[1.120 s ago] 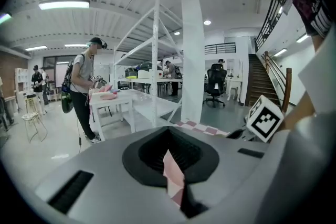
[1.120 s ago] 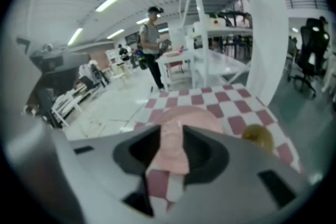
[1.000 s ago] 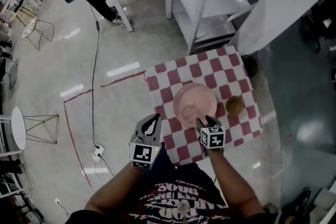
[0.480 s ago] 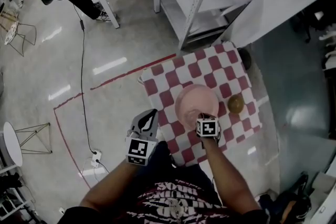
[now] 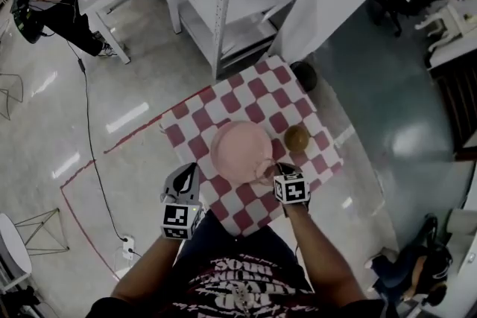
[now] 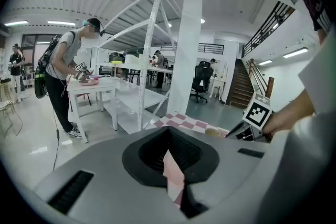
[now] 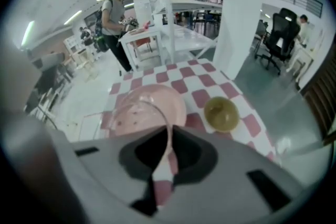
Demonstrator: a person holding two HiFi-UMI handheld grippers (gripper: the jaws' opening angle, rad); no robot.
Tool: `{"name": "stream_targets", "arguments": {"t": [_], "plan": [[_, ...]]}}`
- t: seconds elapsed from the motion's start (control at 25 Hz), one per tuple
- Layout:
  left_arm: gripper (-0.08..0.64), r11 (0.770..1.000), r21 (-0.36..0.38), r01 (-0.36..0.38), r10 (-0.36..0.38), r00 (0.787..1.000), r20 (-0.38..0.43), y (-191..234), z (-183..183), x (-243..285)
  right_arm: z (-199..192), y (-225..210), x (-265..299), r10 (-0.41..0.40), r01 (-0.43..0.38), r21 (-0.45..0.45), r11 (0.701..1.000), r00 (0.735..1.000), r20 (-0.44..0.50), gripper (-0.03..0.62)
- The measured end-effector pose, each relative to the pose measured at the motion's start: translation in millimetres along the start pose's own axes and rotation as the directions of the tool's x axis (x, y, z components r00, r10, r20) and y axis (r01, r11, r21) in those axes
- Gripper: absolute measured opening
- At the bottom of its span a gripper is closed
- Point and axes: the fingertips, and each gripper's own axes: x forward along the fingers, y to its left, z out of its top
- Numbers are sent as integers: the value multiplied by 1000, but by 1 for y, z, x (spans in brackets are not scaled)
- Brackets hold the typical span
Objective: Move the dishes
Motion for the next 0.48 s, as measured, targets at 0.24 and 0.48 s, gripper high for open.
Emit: {"name": "stream_targets", "arguments": {"t": [0.24,0.48], "plan": [[31,994,-34,-100,99,994,-38,-28,-9,-10,-51,-94,6,-49,50,47,998,998,-32,49],[31,964,-17,-264,263,964,-48,-52,-12,-49,-72,-125,39,33,-32,32,999,997,-62,51]]}}
